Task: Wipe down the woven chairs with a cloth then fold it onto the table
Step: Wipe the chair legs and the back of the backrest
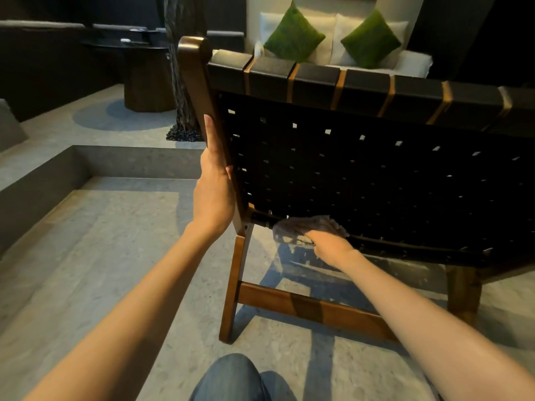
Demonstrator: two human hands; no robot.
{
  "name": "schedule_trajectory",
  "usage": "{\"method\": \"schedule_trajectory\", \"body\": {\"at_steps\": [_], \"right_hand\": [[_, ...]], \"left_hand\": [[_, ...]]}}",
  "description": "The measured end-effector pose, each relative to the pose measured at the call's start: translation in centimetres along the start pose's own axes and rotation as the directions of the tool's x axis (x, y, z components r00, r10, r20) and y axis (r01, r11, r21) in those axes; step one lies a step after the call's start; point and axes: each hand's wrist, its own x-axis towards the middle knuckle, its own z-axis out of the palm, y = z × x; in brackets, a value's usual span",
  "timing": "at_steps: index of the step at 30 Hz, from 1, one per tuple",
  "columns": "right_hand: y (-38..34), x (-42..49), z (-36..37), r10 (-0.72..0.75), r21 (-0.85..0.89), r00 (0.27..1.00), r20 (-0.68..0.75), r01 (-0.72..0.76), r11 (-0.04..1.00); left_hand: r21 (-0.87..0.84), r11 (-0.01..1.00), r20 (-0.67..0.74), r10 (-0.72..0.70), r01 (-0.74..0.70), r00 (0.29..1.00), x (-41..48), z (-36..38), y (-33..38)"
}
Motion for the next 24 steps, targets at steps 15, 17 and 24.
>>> {"method": "schedule_trajectory", "body": {"at_steps": [15, 17, 24], "right_hand": [[-7.6, -2.5, -14.2, -0.316, -0.318, 0.187, -0.930, 0.018, 0.948], [-7.9, -1.8, -13.9, -0.290, -0.292, 0.195, -0.937, 0.022, 0.956], [-6.3, 1.0, -8.6, -0.252, -0.152, 0.484, -0.838, 0.236, 0.960]], "left_hand": [[0.109, 0.994, 0.090, 0.011, -0.021, 0.996, 0.0, -1.6, -1.5], [0.138, 0.990, 0.091, 0.006, -0.019, 0.996, 0.2, -1.6, -1.7], [0.085, 0.996, 0.077, 0.025, -0.031, 0.997, 0.2, -1.2, -2.0]]}}
